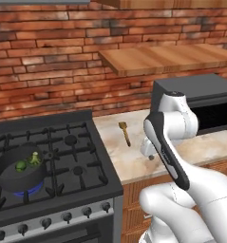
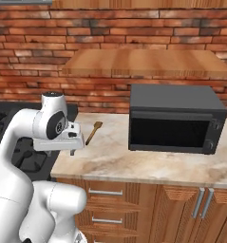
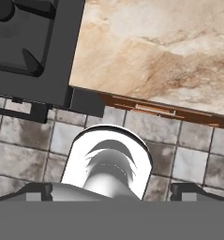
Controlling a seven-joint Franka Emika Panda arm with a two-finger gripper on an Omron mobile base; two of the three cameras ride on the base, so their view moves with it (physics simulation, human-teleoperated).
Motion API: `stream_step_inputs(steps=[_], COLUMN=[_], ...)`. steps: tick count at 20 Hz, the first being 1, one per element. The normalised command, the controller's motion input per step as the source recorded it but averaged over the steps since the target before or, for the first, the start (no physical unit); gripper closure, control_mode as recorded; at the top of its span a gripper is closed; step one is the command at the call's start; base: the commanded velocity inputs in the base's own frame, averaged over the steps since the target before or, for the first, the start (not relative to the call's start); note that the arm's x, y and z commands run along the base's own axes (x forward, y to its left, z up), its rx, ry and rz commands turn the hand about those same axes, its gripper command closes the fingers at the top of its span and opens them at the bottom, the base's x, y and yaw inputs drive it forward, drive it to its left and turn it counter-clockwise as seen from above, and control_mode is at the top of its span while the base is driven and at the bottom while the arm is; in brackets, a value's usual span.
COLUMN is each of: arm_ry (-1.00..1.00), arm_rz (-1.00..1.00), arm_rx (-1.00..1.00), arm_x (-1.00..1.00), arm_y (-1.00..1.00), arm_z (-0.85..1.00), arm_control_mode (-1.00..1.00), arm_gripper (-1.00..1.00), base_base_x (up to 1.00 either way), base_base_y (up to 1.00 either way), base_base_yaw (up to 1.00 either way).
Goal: Put the avocado and broccoli in the pot. Retrieve the spatula and lightly stir the vegetables in the pot.
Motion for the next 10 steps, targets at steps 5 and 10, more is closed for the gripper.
stream_step_inputs(steps=[5,10], arm_ry=[0.00,0.00], arm_rz=[0.00,0.00], arm_rx=[0.00,0.00], arm_x=[0.00,0.00], arm_y=[0.00,0.00], arm_z=[0.00,0.00], arm_control_mode=[1.00,1.00], arm_gripper=[-1.00,-1.00], base_base_x=[0.33,0.65], base_base_y=[-0.02,0.00], base_base_yaw=[0.01,0.01])
